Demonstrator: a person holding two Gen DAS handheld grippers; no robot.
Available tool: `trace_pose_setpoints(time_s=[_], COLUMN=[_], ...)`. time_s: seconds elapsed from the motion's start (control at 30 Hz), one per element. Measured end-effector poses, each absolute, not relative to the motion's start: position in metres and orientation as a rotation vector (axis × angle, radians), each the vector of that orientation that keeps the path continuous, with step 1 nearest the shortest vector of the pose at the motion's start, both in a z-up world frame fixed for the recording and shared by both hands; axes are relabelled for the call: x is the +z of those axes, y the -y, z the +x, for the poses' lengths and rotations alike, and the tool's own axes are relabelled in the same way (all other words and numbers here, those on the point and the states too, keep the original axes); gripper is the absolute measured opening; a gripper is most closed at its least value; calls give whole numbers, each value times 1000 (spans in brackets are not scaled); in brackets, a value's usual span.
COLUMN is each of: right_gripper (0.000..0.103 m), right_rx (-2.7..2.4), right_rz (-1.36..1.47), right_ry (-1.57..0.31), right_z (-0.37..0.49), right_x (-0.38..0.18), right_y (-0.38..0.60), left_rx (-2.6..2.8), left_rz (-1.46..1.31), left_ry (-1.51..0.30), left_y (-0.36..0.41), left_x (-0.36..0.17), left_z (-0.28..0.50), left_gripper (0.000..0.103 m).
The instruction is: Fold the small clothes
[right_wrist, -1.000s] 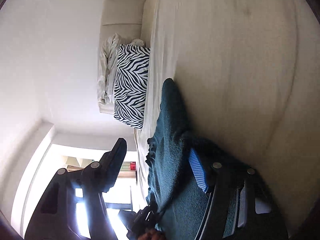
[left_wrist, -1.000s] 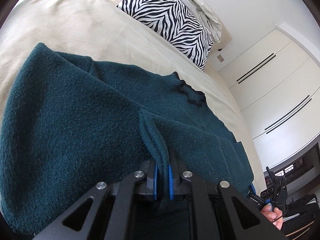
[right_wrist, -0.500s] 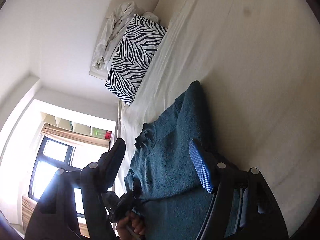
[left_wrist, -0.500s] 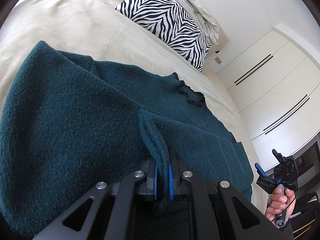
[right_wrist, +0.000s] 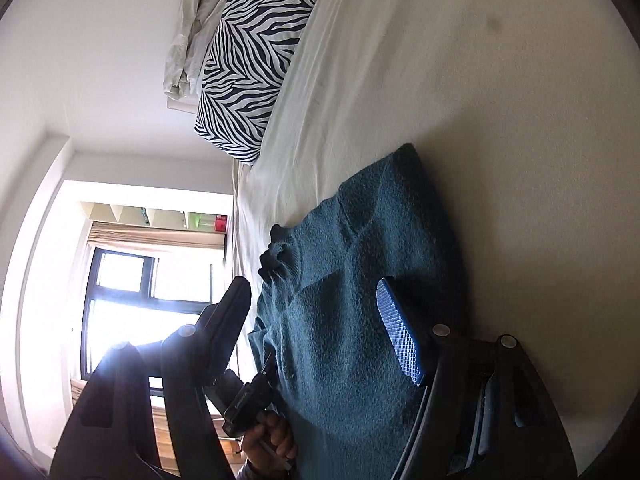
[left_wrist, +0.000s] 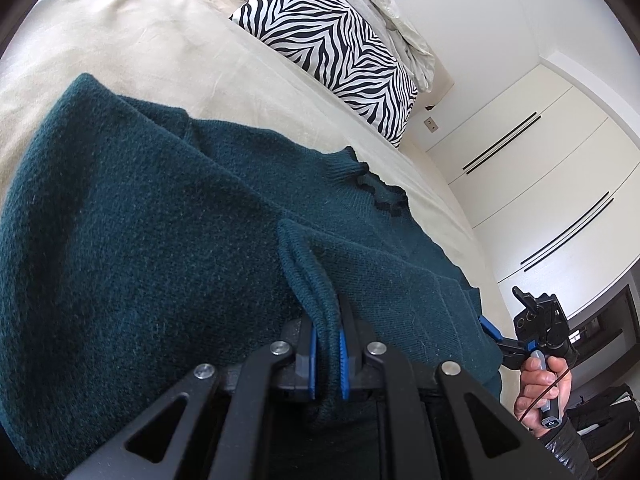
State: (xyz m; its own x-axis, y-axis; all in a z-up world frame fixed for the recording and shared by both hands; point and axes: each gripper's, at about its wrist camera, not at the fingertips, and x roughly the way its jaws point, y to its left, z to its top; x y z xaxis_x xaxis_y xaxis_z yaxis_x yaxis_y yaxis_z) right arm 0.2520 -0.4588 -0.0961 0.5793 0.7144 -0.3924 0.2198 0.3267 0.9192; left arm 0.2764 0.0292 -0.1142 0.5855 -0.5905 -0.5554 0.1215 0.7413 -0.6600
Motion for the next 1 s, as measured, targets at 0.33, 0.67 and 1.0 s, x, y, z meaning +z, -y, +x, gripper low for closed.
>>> trace_pose_setpoints(time_s=[0.33, 0.67, 1.0], right_gripper=[64, 64, 65], right_rx=[478, 415, 281], right_rz=[1123, 1212, 1132], right_ry=[-1048, -928, -828], right_z=[190, 116, -46], right_x=[-92, -92, -56], right_y=[444, 466, 468], left_rx=[-447, -449, -384], left_rz=[-615, -638, -636], left_ry=[-852, -888, -852], left_y=[-29, -33, -85], left_x=[-114, -109, -48], left_z=[276, 275, 146], left_gripper=[13, 13, 64])
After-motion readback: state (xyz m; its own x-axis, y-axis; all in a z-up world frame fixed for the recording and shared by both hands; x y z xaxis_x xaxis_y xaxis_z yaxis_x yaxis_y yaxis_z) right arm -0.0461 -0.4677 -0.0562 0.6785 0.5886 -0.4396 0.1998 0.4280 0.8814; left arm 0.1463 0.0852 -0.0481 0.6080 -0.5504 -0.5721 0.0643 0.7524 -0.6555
